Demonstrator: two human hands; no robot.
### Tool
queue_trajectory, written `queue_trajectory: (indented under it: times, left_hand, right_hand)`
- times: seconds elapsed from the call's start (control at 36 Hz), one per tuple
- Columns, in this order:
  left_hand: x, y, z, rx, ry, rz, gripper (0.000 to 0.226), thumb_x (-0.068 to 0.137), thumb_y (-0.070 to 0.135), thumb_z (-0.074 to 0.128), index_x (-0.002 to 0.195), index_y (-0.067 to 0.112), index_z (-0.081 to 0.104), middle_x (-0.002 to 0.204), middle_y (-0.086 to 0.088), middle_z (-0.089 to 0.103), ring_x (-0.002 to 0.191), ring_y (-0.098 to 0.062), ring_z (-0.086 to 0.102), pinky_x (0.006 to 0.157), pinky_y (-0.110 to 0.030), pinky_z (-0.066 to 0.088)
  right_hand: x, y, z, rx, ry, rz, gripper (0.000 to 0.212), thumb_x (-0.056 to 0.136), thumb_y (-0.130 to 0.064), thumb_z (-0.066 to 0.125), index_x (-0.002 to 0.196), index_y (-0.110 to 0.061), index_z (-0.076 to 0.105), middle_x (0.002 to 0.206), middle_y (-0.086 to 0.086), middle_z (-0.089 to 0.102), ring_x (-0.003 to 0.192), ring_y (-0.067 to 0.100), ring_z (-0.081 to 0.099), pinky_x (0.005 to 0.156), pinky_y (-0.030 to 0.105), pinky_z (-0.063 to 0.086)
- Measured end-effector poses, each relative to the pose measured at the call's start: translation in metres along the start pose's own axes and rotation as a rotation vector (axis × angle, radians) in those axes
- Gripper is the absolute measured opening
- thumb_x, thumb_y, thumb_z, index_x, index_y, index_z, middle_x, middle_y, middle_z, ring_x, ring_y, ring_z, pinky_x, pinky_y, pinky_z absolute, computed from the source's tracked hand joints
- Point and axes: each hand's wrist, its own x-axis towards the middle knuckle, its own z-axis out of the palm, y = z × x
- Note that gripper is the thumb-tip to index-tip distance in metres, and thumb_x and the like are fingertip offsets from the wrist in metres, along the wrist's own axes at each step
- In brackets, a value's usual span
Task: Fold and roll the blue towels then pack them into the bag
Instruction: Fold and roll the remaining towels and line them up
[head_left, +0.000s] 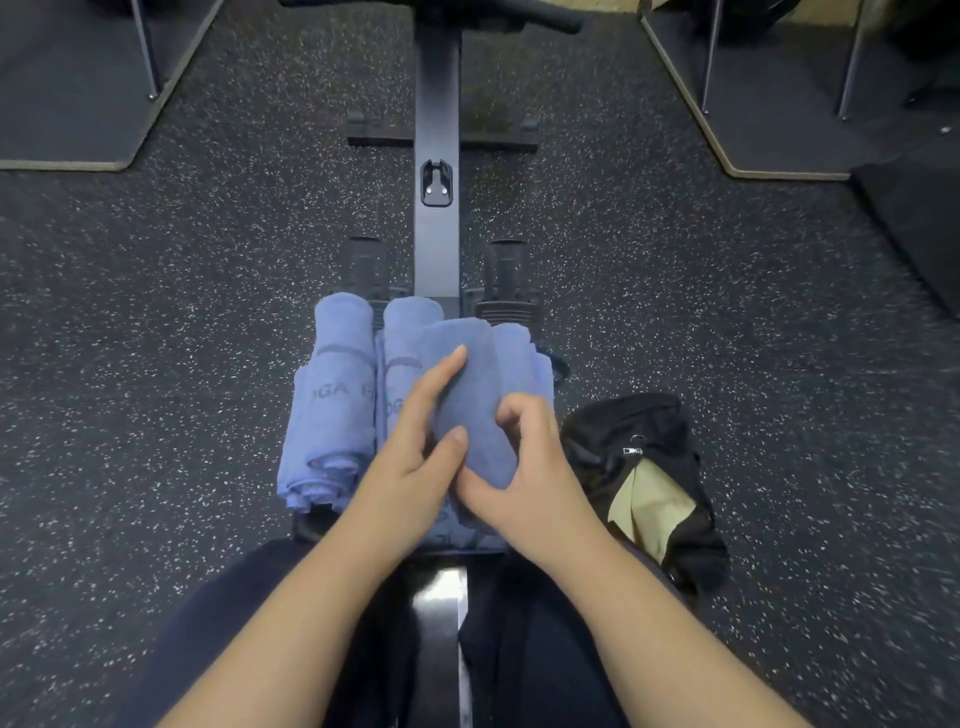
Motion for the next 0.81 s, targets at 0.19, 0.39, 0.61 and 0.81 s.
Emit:
queue_trajectory:
  times: [0.19, 0.39, 0.61, 0.81]
  left_hand:
    - [0.007, -0.007, 0.006, -0.024, 0.03, -0.046, 0.061, 0.085, 0.017, 0.046, 0.129, 0.059, 0.035, 0.145, 0.013, 0.042, 0.136, -0.039, 0.029, 0.112, -0.053, 0.026]
    - [0.016, -0.026, -0.003, 0.385, 0.106, 0.108, 0.05, 0.089, 0.019, 0.041, 0.129, 0.049, 0.047, 0.123, 0.011, 0.056, 0.103, -0.005, 0.057, 0.095, -0.03, 0.044]
    - [0.022, -0.049, -0.017, 0.797, 0.047, 0.123, 0.051, 0.087, 0.028, 0.032, 0.127, 0.015, 0.06, 0.134, -0.005, 0.057, 0.132, -0.029, 0.044, 0.106, -0.054, 0.038]
    - [0.023, -0.048, -0.011, 0.882, 0.016, 0.053, 0.058, 0.089, 0.041, 0.025, 0.141, 0.027, 0.047, 0.144, 0.0, 0.049, 0.141, -0.027, 0.028, 0.111, -0.054, 0.025]
  right_hand:
    - [0.006, 0.007, -0.005, 0.007, -0.003, 0.027, 0.048, 0.072, -0.019, 0.077, 0.085, -0.034, 0.033, 0.096, -0.017, 0.033, 0.084, -0.018, 0.042, 0.074, 0.003, 0.034]
    - [0.029, 0.02, 0.004, -0.199, 0.128, 0.073, 0.046, 0.078, -0.016, 0.072, 0.112, -0.014, 0.041, 0.108, -0.005, 0.025, 0.096, 0.017, 0.046, 0.077, 0.018, 0.032]
    - [0.05, 0.025, 0.021, -0.281, 0.078, 0.087, 0.048, 0.085, -0.02, 0.066, 0.124, -0.004, 0.043, 0.124, 0.012, 0.037, 0.109, 0.029, 0.045, 0.09, 0.025, 0.032]
    - [0.051, 0.028, 0.023, -0.234, 0.07, 0.126, 0.047, 0.092, -0.029, 0.058, 0.13, -0.006, 0.042, 0.131, 0.011, 0.044, 0.12, 0.022, 0.04, 0.09, 0.014, 0.026]
